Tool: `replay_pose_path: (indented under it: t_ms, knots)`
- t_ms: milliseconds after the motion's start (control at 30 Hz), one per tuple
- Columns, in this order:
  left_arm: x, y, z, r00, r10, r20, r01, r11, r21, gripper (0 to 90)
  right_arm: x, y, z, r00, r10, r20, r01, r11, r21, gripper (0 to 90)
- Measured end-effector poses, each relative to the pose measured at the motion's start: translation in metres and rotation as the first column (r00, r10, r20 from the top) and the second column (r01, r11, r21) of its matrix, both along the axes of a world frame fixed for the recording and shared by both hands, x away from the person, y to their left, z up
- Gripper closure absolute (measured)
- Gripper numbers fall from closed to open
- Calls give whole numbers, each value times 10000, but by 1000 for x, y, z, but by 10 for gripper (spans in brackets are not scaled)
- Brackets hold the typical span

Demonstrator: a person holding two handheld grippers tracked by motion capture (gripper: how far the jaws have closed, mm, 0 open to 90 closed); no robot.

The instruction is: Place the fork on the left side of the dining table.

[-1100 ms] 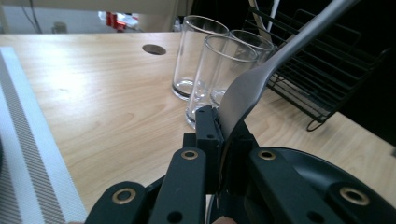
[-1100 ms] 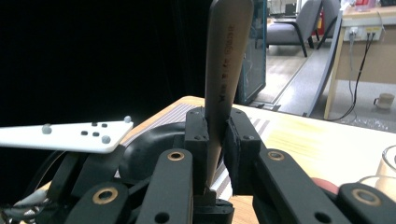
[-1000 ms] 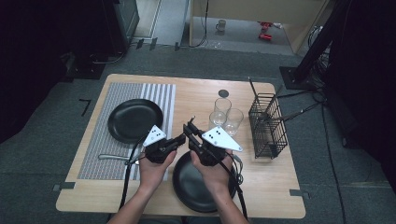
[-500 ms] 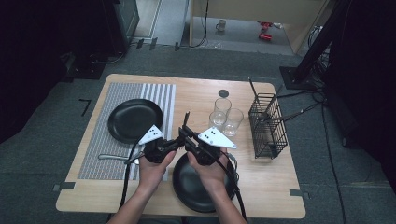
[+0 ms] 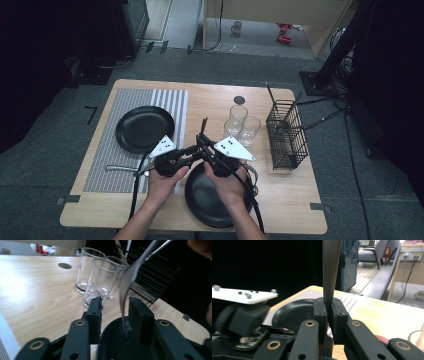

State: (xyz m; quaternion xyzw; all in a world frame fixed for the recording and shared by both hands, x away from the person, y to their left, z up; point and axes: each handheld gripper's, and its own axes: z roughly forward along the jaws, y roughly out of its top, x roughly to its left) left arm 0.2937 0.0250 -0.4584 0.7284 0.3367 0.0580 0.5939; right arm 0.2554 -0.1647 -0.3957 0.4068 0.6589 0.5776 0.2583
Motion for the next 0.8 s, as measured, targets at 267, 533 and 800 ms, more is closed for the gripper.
replay_pose_path:
  t_ms: [267,533,800]
  knots:
    - [-4,9,8,9985,192,509,-182,9996,-192,550,1,-4,-1,9993,-364,70,367,9978,-553,853]
    - [0,19,23,9924,647,1050,-617,9976,-318,459,3,-3,-8,9995,-252,-216,233,9961,-850,853]
    - [2,24,40,9866,875,1381,-840,9960,-309,362,6,0,-16,9989,-208,-429,165,9951,-970,853]
